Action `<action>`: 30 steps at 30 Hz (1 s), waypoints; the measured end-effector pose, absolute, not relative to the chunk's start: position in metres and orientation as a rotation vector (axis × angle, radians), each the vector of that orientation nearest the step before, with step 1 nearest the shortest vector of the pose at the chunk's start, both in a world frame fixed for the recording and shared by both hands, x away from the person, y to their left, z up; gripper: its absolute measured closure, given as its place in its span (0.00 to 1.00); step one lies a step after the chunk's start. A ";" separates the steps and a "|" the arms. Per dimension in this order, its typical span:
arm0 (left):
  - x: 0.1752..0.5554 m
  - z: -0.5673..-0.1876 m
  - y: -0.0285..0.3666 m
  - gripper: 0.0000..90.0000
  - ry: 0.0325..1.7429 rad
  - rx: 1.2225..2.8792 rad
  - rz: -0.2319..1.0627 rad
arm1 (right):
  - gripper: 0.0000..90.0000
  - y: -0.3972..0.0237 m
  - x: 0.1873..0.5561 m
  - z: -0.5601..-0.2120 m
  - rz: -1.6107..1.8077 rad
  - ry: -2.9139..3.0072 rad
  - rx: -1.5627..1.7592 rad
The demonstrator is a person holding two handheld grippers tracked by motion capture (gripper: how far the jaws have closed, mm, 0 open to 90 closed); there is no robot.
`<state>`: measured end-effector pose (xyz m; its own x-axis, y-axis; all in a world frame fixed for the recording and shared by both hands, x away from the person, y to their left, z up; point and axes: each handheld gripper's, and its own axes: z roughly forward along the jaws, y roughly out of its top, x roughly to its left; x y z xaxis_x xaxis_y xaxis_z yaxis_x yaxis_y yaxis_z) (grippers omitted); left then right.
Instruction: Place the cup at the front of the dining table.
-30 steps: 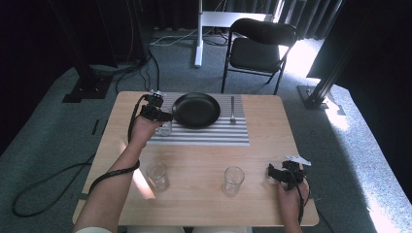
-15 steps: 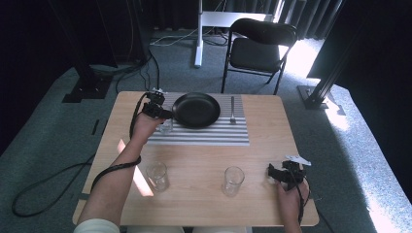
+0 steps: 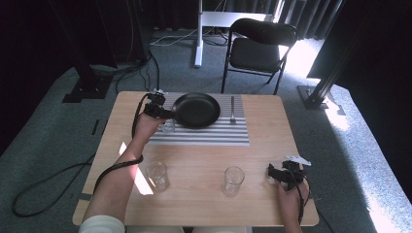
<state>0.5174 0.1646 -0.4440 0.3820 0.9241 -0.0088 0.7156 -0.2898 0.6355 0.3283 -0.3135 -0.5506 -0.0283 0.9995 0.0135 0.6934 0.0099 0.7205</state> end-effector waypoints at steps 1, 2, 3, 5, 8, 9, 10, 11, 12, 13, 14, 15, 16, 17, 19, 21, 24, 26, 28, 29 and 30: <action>0.517 -0.445 0.164 0.32 1.408 2.082 0.498 | 0.13 -0.314 0.328 -0.551 0.769 1.774 1.735; 0.517 -0.445 0.164 0.32 1.404 2.084 0.505 | 0.13 -0.314 0.328 -0.551 0.768 1.775 1.734; 0.515 -0.446 0.162 0.32 1.374 2.097 0.524 | 0.13 -0.314 0.328 -0.551 0.769 1.775 1.734; 0.512 -0.449 0.160 0.31 1.332 2.100 0.574 | 0.13 -0.314 0.328 -0.551 0.768 1.775 1.734; 0.511 -0.450 0.160 0.22 1.332 2.062 0.553 | 0.13 -0.313 0.328 -0.551 0.768 1.775 1.734; 0.510 -0.450 0.162 0.22 1.339 2.047 0.547 | 0.13 -0.314 0.328 -0.551 0.768 1.775 1.734; 0.509 -0.450 0.163 0.22 1.338 2.048 0.566 | 0.13 -0.314 0.328 -0.551 0.768 1.775 1.734; 0.508 -0.450 0.164 0.22 1.338 2.048 0.587 | 0.13 -0.314 0.328 -0.551 0.767 1.775 1.734; 0.507 -0.450 0.165 0.22 1.341 2.048 0.586 | 0.13 -0.314 0.328 -0.551 0.767 1.775 1.733; 0.506 -0.450 0.167 0.22 1.332 2.046 0.578 | 0.13 -0.314 0.328 -0.551 0.768 1.775 1.734; 0.504 -0.450 0.168 0.22 1.328 2.039 0.569 | 0.13 -0.314 0.328 -0.551 0.768 1.775 1.734; 0.503 -0.449 0.168 0.22 1.334 2.046 0.584 | 0.13 -0.314 0.328 -0.551 0.768 1.775 1.734; 0.501 -0.449 0.169 0.22 1.328 2.039 0.591 | 0.13 -0.314 0.328 -0.551 0.768 1.775 1.734; 0.501 -0.448 0.169 0.22 1.330 2.040 0.578 | 0.13 -0.314 0.328 -0.551 0.768 1.775 1.734; 0.498 -0.447 0.169 0.22 1.321 2.050 0.581 | 0.13 -0.314 0.328 -0.551 0.767 1.775 1.734; 0.496 -0.447 0.169 0.22 1.322 2.057 0.589 | 0.13 -0.314 0.328 -0.551 0.768 1.775 1.734; 0.492 -0.449 0.170 0.22 1.317 2.053 0.575 | 0.13 -0.314 0.328 -0.551 0.768 1.775 1.734; 0.490 -0.450 0.170 0.22 1.323 2.051 0.566 | 0.13 -0.314 0.328 -0.551 0.768 1.775 1.734; 0.488 -0.451 0.171 0.22 1.326 2.041 0.545 | 0.13 -0.314 0.328 -0.551 0.768 1.775 1.734; 0.488 -0.451 0.171 0.22 1.326 2.041 0.545 | 0.13 -0.314 0.328 -0.551 0.768 1.775 1.734; 0.486 -0.452 0.172 0.22 1.331 2.044 0.546 | 0.13 -0.314 0.328 -0.551 0.767 1.775 1.734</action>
